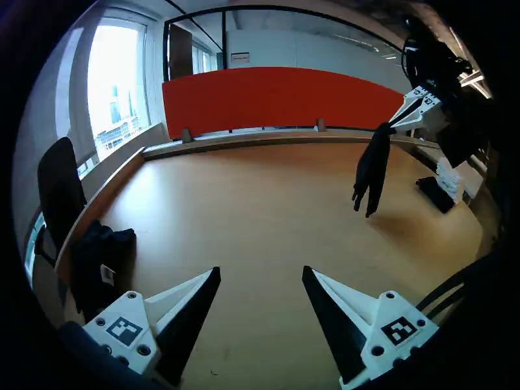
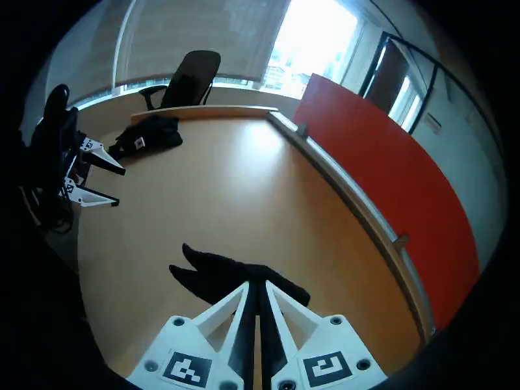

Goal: Fold towel

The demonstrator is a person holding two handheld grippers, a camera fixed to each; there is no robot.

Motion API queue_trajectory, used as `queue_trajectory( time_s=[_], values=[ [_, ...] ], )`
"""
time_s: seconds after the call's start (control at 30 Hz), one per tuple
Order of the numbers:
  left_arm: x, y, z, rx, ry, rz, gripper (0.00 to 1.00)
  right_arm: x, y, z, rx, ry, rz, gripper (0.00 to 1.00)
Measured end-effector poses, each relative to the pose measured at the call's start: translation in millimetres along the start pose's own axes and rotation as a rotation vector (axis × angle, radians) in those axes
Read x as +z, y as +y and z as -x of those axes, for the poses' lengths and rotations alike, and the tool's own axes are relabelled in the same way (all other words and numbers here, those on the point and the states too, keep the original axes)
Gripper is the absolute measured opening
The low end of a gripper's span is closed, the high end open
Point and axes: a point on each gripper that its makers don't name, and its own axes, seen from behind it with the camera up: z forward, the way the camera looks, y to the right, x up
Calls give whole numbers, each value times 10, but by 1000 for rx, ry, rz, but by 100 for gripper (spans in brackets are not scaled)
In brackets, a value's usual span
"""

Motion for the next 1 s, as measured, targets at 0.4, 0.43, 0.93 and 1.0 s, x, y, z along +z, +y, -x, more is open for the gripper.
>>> queue_trajectory(
  time_s=[0.4,0.43,0.93,1.0],
  values=[
    [28,24,-16,8,-1,5,94,-163,237,129,52,6,12,2],
    [31,25,-16,8,-1,5,93,-180,261,152,53,3,13,2],
    [85,15,-30,7,-13,1,93,-468,716,623,70,-65,58,2],
    [91,17,-33,6,-15,0,93,-503,784,703,78,-77,65,2]
  ],
)
